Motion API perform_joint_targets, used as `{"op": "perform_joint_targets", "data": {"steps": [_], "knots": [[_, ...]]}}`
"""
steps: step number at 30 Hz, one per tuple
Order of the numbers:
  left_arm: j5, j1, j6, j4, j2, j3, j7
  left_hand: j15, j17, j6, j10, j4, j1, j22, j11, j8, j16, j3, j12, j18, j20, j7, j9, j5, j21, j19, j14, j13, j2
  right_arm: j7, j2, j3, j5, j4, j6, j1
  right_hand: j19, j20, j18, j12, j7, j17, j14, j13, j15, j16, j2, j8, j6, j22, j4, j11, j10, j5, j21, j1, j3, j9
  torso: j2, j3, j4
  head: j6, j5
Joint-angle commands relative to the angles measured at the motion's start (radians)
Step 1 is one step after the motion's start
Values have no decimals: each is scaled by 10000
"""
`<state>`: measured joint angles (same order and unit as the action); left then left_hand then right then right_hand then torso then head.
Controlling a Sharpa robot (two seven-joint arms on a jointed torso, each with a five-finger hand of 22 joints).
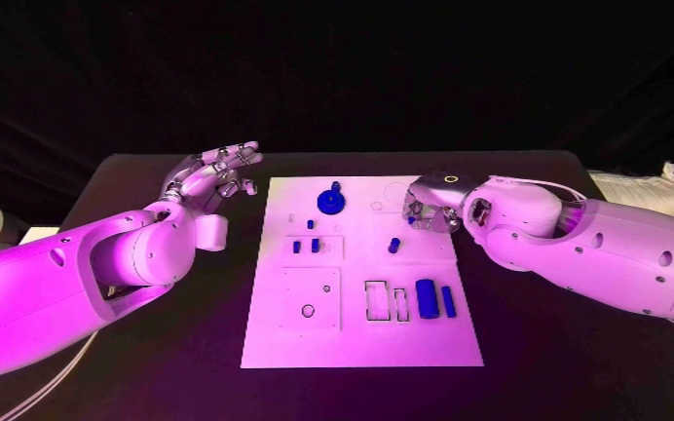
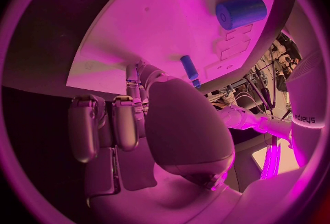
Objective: Assemble the parts on the task board
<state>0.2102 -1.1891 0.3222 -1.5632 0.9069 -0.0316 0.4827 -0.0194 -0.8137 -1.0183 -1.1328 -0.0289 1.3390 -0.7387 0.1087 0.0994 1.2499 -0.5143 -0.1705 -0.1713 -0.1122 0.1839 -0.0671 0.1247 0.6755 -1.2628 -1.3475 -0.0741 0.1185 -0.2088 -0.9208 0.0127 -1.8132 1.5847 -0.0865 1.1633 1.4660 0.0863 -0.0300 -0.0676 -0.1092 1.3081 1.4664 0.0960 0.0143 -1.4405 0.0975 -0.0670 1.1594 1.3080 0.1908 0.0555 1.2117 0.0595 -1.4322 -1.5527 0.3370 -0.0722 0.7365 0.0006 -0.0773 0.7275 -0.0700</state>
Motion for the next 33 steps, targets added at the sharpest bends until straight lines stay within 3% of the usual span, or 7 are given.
{"op": "perform_joint_targets", "data": {"steps": [1,11,17,24,33], "knots": [[57,0,-206,-36,0,5,38,10,31,32,104,66,-82,13,-7,-65,-42,8,-68,-106,-26,20,11,-2,-63,85,68,11,18,-55,44,-50,-128,-64,465,-71,79,-53,-187,3,7,843,703,-41,74,16,-40,-34,105,584,-122,-39,129,-58,55,11,221,-30,-5,1,5,12,4],[57,0,-179,-55,4,5,-42,-36,103,183,287,104,-111,50,56,-116,-58,29,-95,-100,-60,86,17,-6,-124,118,130,29,36,-71,103,-51,-250,-130,196,-74,144,-115,-156,-29,22,964,732,-94,121,-79,-182,-109,405,718,-633,-102,600,-94,-34,1,1020,-131,-6,5,5,27,-17],[57,0,-168,-50,5,5,-65,-43,119,205,314,118,-105,55,64,-119,-61,29,-104,-100,-66,94,16,-4,-132,121,140,31,35,-155,100,-51,-275,-54,-224,-75,163,-115,-149,30,11,996,739,-147,123,-108,2,-81,455,757,-850,-96,665,-75,-61,275,1334,-173,-7,8,-1,33,-27],[57,0,-134,-44,11,5,-90,-57,148,253,379,143,-100,64,83,-129,-65,34,-117,-100,-77,114,16,-4,-146,128,160,36,47,-296,74,-47,-288,57,-734,-75,174,-113,-145,41,5,1006,741,-178,123,-119,74,-76,495,777,-887,-88,666,-88,-75,502,1395,-200,-11,2,-6,39,-49],[57,0,-77,-36,24,4,-149,-101,276,377,565,195,-100,86,139,-148,-100,48,-144,-96,-112,167,15,-4,-184,158,241,49,72,-386,-4,-33,-268,172,-901,-68,178,-109,-144,40,8,1001,740,-193,123,-117,101,-76,519,783,-891,-87,678,-95,-79,635,1410,-218,-8,0,0,27,-59]]}}
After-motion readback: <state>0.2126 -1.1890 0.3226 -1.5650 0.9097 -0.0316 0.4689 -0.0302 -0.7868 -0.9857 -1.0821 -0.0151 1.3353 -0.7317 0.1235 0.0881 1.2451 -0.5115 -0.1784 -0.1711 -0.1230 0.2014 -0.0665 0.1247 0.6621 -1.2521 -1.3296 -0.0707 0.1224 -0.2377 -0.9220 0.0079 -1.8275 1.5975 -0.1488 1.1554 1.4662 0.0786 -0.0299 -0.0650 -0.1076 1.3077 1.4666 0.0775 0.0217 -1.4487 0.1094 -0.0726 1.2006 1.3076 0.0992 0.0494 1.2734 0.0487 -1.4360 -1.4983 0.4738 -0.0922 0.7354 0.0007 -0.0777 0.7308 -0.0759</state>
